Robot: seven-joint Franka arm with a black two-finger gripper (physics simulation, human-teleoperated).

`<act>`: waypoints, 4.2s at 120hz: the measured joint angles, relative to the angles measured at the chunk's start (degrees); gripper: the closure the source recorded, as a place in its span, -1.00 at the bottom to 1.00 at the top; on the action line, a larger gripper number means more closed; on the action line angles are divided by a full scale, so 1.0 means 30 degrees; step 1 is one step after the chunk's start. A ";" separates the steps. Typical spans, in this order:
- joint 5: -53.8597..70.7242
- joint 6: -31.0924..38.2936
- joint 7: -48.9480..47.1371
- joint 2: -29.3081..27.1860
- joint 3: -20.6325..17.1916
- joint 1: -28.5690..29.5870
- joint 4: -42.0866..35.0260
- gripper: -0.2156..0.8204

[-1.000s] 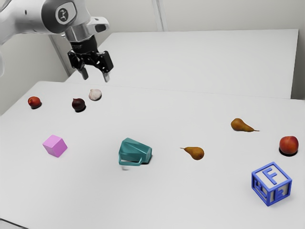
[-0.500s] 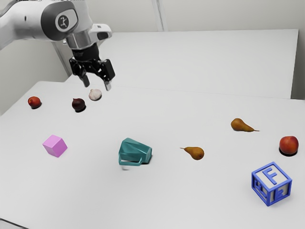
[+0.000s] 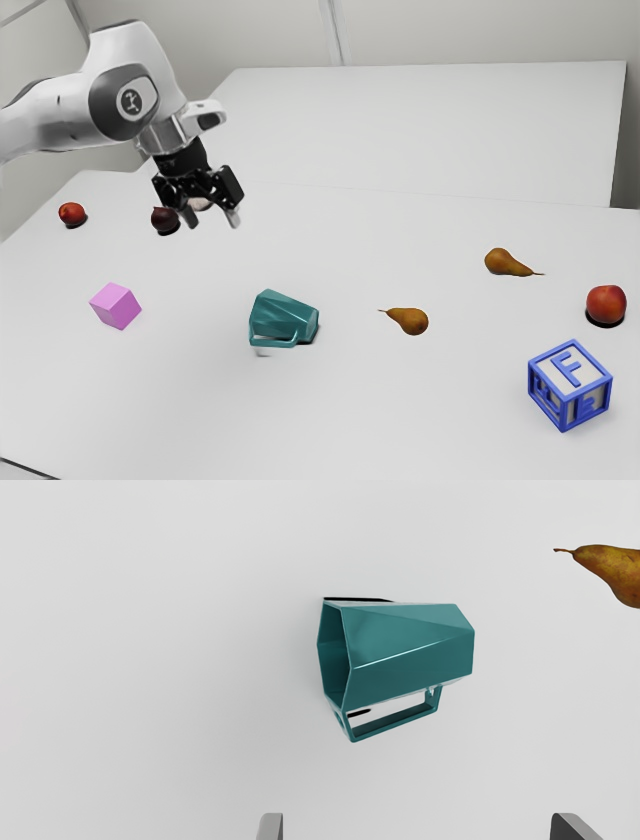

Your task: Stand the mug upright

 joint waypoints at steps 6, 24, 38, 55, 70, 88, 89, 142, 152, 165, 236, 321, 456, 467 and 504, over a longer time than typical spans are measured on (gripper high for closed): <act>-0.0382 0.0550 0.0233 0.0031 0.0056 0.0023 -0.0384 -0.54; -0.2077 0.2505 0.1168 0.0148 0.0334 -0.0058 -0.2085 -0.54; -0.3886 0.4149 0.2190 0.0417 0.0728 -0.0046 -0.3477 -0.54; -0.5920 0.5862 0.3595 0.0873 0.0972 0.0113 -0.4765 -0.54; -0.7419 0.7003 0.4864 0.1154 0.0998 0.0188 -0.5559 -0.54; -0.8965 0.7967 0.6361 0.1565 0.1000 0.0278 -0.6223 -0.54; -0.9044 0.8006 0.6441 0.1589 0.1000 0.0283 -0.6254 -0.54; -1.3951 0.9046 1.0716 0.3315 0.1001 0.0396 -0.7224 -0.54; -1.5015 0.9110 1.1603 0.3556 0.1000 0.0365 -0.7269 -0.54; -1.6483 0.9143 1.2804 0.3752 0.0991 0.0360 -0.7419 -0.53; -1.9396 0.8920 1.7568 0.3882 0.0916 0.0251 -0.7577 0.52; -1.5395 0.8741 1.8174 0.1441 0.0831 -0.0140 -0.6372 0.90; 0.4240 1.0542 0.2967 0.0230 -0.0088 -0.0892 -0.7985 0.93; 0.4419 1.1058 0.2230 0.0213 -0.0089 -0.0890 -0.8408 0.93; 0.4685 1.2065 0.0302 0.0284 -0.0068 -0.0892 -0.9129 0.93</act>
